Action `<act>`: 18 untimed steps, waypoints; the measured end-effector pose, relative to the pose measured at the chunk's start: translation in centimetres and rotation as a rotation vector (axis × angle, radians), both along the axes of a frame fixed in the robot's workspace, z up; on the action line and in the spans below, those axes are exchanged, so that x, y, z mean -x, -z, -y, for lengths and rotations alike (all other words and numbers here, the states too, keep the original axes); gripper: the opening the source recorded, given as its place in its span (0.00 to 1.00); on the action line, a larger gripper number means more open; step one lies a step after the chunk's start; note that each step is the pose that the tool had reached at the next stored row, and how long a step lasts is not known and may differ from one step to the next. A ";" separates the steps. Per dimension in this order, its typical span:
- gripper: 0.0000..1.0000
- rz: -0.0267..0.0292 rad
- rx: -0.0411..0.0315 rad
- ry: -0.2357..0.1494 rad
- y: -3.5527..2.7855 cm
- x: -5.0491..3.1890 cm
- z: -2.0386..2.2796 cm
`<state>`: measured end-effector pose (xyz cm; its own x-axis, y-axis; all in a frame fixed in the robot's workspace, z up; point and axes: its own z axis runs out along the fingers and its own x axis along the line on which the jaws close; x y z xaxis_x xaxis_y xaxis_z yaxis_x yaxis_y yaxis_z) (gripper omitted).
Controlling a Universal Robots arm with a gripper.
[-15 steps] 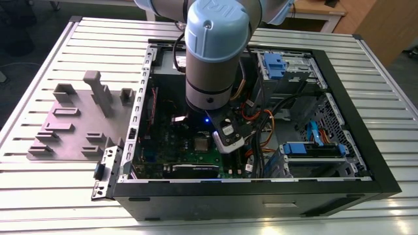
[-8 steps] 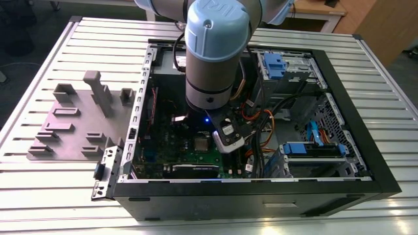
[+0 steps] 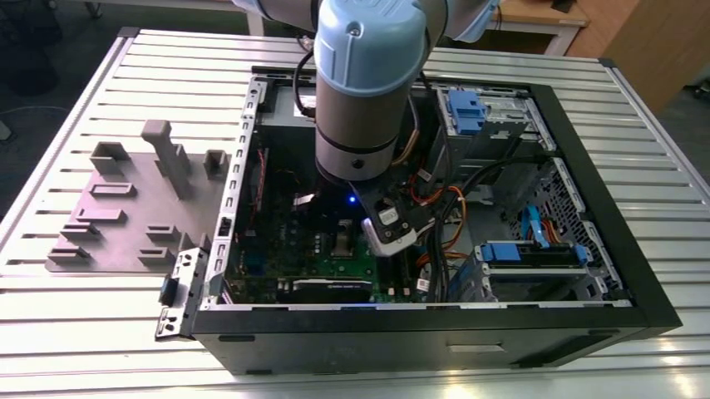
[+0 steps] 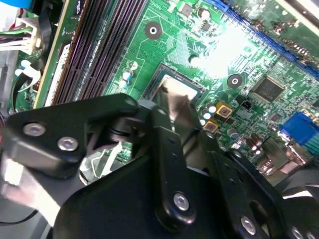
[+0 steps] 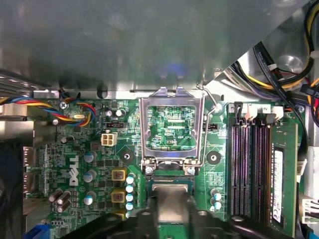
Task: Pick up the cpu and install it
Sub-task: 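Place the cpu into insertion slot, then close the cpu cover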
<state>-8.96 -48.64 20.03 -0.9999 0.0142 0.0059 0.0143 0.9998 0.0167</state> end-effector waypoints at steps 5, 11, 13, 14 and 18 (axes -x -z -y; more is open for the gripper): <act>0.11 -0.0004 0.0001 0.000 -0.02 0.00 0.00; 0.11 -0.0014 0.0001 0.000 -0.02 0.00 0.00; 0.11 -0.0022 0.0001 0.000 -0.02 0.00 0.00; 0.11 -0.0022 0.0001 0.000 -0.02 0.00 0.00; 0.11 -0.0024 0.0001 0.000 -0.02 0.00 0.00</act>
